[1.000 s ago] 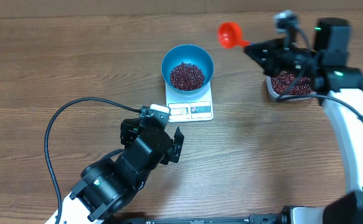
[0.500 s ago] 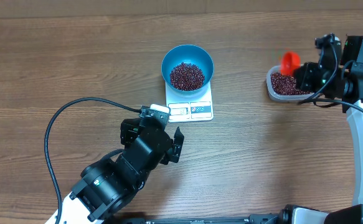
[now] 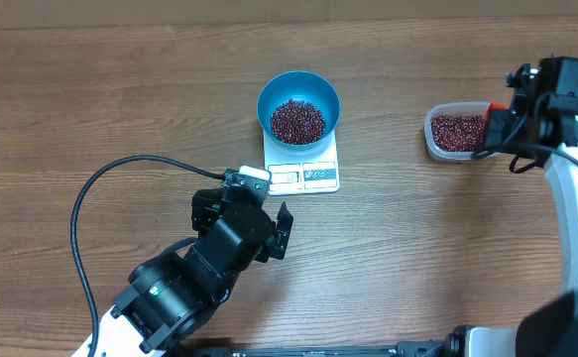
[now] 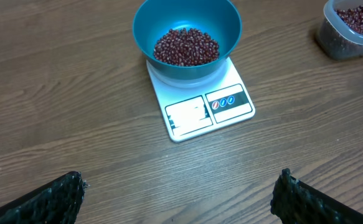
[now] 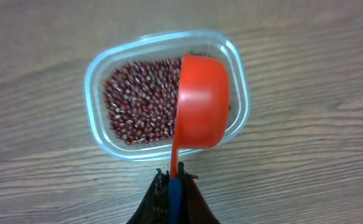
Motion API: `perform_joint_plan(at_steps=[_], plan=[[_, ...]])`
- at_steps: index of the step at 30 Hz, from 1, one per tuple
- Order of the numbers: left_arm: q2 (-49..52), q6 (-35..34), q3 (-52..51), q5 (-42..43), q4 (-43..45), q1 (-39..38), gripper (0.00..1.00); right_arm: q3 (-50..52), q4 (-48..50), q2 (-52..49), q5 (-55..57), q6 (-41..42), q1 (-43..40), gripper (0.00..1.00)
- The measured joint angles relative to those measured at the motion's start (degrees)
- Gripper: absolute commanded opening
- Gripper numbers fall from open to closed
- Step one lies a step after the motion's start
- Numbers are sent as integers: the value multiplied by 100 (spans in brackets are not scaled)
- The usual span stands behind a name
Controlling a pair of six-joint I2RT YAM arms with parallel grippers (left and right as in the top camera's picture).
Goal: Scoop item into bowl and weigh 150g on scale
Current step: 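Carry the empty red cup back right to the bean tub, then lower the red cup into the beans in the tub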
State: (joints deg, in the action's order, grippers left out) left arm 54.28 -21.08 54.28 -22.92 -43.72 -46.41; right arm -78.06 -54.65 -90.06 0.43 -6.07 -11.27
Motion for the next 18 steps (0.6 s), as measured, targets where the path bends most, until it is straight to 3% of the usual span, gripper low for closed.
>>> perform_joint_plan(at_steps=[18], plan=[[0,0,0,0,0,0,100,2,44,-1202,-636,-212,0,4]])
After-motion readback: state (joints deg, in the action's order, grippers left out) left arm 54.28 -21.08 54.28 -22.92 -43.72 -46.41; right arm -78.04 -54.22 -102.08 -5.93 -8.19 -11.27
